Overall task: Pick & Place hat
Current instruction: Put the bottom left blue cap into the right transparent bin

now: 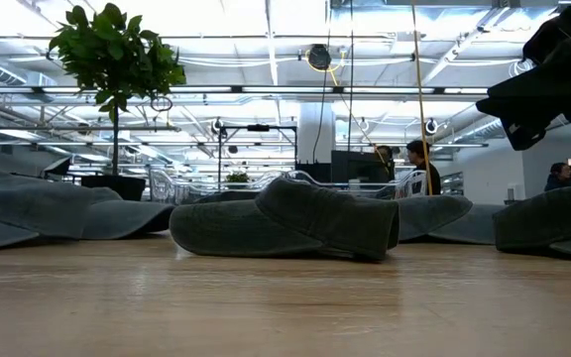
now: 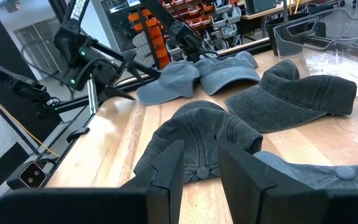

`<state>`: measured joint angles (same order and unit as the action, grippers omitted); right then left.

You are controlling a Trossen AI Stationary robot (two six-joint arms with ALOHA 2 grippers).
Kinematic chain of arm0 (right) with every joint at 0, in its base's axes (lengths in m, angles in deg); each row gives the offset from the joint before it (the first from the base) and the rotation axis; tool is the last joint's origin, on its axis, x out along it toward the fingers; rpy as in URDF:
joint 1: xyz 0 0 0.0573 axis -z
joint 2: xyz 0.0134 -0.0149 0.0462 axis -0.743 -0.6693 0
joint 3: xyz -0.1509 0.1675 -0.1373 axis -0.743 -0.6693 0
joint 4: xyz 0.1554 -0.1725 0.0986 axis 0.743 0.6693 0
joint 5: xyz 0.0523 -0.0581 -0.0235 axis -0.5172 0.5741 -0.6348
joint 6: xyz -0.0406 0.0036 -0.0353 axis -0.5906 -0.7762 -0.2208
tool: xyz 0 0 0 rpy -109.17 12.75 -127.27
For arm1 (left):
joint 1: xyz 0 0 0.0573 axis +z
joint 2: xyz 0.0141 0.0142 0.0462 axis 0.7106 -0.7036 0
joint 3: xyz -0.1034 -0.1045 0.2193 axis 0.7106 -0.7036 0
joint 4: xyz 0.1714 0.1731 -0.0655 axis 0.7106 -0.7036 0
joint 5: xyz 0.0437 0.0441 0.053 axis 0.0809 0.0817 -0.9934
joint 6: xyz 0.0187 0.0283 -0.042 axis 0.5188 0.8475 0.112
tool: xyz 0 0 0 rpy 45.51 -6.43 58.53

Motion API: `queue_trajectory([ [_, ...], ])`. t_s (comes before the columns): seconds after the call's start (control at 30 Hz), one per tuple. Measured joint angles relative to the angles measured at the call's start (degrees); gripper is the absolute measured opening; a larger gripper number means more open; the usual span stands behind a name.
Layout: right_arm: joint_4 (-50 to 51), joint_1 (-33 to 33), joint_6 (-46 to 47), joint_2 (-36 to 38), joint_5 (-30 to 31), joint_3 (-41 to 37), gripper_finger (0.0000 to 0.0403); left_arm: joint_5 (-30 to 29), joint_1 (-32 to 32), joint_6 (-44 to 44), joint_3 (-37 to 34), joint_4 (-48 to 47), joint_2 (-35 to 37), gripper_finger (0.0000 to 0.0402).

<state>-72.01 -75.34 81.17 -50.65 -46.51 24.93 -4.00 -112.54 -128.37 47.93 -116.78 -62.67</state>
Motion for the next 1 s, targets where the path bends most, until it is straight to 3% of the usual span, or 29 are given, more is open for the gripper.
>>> queue_trajectory([
  [0.3,0.0,0.0,0.0,0.0,0.0,0.0,0.0089,-2.2,0.6,-3.4,0.0,-3.1,-4.4,0.0286],
  [0.43,0.0,0.0,0.0,0.0,0.0,0.0,0.0089,-4.1,0.5,-5.9,-0.1,-4.6,-4.5,0.0223],
  [0.7,0.0,0.0,0.0,0.0,0.0,0.0,0.0089,-5.1,0.3,-6.0,-0.1,-4.7,-4.4,0.0026],
  [1.0,0.0,0.0,0.0,0.0,0.0,0.0,0.0089,-2.9,-0.7,-9.2,5.0,-9.1,-3.0,0.0011],
])
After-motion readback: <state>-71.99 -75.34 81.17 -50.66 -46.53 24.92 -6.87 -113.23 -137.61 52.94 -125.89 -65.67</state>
